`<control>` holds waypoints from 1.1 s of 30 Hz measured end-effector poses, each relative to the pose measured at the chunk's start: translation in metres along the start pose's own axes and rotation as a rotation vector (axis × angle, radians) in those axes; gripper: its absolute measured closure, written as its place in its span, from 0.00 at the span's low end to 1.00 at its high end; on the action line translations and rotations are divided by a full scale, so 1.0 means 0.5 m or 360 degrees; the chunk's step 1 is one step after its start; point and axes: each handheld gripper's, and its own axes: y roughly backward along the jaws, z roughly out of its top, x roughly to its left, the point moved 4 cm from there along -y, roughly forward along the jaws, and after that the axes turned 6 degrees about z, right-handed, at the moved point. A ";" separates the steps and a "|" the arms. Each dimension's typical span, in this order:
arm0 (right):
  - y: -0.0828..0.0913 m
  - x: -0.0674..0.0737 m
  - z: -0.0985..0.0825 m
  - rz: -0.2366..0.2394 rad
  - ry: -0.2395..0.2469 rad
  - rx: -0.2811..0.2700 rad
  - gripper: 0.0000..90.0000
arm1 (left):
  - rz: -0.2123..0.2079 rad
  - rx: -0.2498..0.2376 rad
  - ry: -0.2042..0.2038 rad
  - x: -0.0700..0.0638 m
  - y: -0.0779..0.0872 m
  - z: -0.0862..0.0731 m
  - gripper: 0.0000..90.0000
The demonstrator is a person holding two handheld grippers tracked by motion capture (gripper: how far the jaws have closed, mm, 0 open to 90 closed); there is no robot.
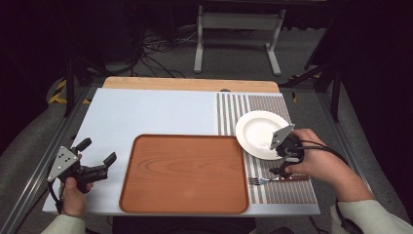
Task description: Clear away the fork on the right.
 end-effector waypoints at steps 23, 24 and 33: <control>-0.049 0.030 -0.035 0.0265 0.0272 0.0372 0.44 | 0.0016 -0.0004 -0.0001 0.001 0.002 0.001 0.00; -0.051 0.032 -0.036 0.0281 0.0282 0.0402 0.47 | 0.0016 -0.0003 -0.0001 0.001 0.002 0.001 0.00; -0.070 0.033 -0.043 0.0318 0.0410 0.0536 0.58 | 0.0015 -0.0006 0.0001 0.001 0.001 0.001 0.00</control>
